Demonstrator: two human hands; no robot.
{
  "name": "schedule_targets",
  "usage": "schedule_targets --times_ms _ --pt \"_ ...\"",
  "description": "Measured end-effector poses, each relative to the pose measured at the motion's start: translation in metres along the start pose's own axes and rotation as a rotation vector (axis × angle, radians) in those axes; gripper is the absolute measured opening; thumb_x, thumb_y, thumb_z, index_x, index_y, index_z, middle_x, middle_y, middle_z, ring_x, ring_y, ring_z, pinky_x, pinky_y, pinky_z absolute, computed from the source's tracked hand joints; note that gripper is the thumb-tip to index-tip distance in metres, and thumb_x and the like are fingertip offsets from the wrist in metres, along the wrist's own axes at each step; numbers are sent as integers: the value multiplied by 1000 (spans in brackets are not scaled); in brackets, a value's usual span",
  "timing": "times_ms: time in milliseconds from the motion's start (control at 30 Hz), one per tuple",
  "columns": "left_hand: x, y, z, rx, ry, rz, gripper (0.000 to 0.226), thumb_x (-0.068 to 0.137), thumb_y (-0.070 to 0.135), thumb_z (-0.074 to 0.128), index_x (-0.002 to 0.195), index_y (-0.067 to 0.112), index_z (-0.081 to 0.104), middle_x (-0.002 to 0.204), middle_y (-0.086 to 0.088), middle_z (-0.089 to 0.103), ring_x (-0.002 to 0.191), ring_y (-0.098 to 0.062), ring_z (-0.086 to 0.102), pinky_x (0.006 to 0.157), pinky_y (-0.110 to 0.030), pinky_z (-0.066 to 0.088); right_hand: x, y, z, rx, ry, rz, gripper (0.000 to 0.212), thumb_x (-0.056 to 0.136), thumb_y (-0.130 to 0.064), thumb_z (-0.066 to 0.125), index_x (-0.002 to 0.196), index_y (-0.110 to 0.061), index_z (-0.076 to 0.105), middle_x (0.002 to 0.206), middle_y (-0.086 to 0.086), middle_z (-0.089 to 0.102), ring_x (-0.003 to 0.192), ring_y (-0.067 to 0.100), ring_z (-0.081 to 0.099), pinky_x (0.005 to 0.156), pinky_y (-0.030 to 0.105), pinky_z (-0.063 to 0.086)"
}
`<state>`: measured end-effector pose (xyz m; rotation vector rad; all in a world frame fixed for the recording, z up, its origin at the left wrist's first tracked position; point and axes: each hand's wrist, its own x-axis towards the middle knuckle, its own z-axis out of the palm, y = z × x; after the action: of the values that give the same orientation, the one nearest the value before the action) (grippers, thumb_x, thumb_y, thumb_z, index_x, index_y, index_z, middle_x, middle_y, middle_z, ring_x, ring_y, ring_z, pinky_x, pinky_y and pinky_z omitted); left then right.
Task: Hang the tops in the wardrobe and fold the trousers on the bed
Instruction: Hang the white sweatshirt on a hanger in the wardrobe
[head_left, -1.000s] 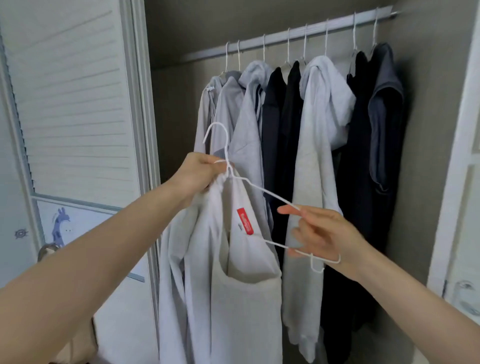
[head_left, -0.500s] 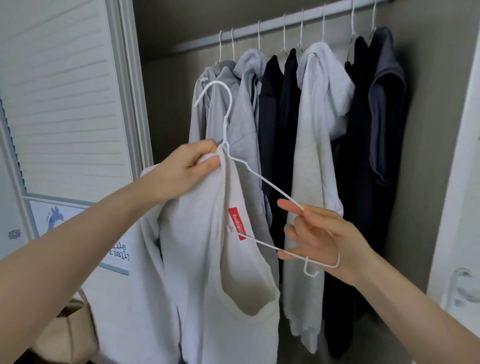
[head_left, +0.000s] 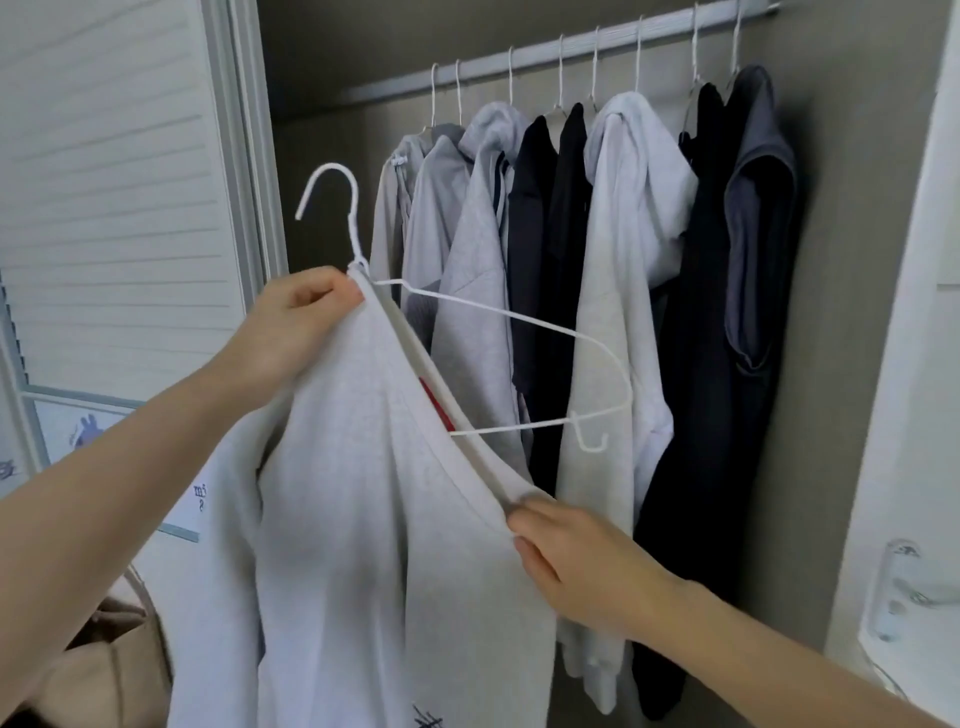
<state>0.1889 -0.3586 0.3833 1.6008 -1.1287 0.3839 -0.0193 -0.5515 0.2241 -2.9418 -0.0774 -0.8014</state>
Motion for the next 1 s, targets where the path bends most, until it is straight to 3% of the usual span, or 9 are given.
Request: schedule_targets --times_ms 67,167,300,433,500,633,767,867,1000 --pt "0 -10 -11 20 45 -46 28 96 34 54 71 28 67 69 14 56 63 2 49 70 -27 38 -10 8 -5 -368 59 -196 20 93 -28 45 84 -19 60 81 -6 60 89 16 55 98 45 43" --pt "-4 -21 -27 57 85 -100 25 94 40 55 75 35 71 74 18 62 74 -1 56 73 -27 41 -11 14 -21 -461 1 -154 16 90 -35 46 93 -25 59 93 -11 61 101 15 55 106 50 36" --pt "-15 -29 -34 180 72 -63 26 95 35 56 71 33 67 65 16 59 62 -2 52 63 -26 38 -9 32 -30 -326 -78 -25 21 103 -33 31 112 -26 48 122 -11 44 93 11 47 74 27 42" --pt "-29 -37 -35 398 0 -38 33 97 33 56 65 39 59 55 16 54 62 -10 45 80 -41 37 -3 39 -44 -159 -51 54 18 99 -38 28 97 -31 45 102 -18 37 77 0 41 62 13 31" --pt "-34 -32 -27 437 -32 -20 31 98 34 54 68 36 58 59 11 57 66 -10 50 92 -49 38 7 35 -45 -62 -23 114 22 91 -47 31 94 -32 48 96 -17 41 75 0 44 66 18 36" --pt "-44 -12 9 437 -136 186 36 98 29 52 64 38 49 59 8 49 64 -4 47 80 -41 37 41 11 -36 -62 151 119 36 93 -34 26 112 -16 51 99 -5 35 81 18 47 70 33 41" --pt "-47 0 32 464 -121 346 37 98 34 52 63 40 40 58 15 43 64 0 44 77 -39 32 61 -14 -44 164 365 45 23 93 -36 22 91 -27 43 86 -7 39 73 9 43 66 24 37" --pt "-44 -12 14 416 -118 292 22 96 40 52 75 35 50 58 12 48 59 -1 47 71 -33 31 61 -5 -64 214 503 35 16 94 -25 31 87 -23 45 82 -3 46 76 12 48 68 25 39" --pt "-39 -38 -14 389 -44 104 40 90 51 49 63 23 45 53 7 49 56 -8 47 60 -29 34 57 10 -88 120 647 43 11 85 -13 44 78 -12 52 75 0 48 69 12 49 64 19 36"
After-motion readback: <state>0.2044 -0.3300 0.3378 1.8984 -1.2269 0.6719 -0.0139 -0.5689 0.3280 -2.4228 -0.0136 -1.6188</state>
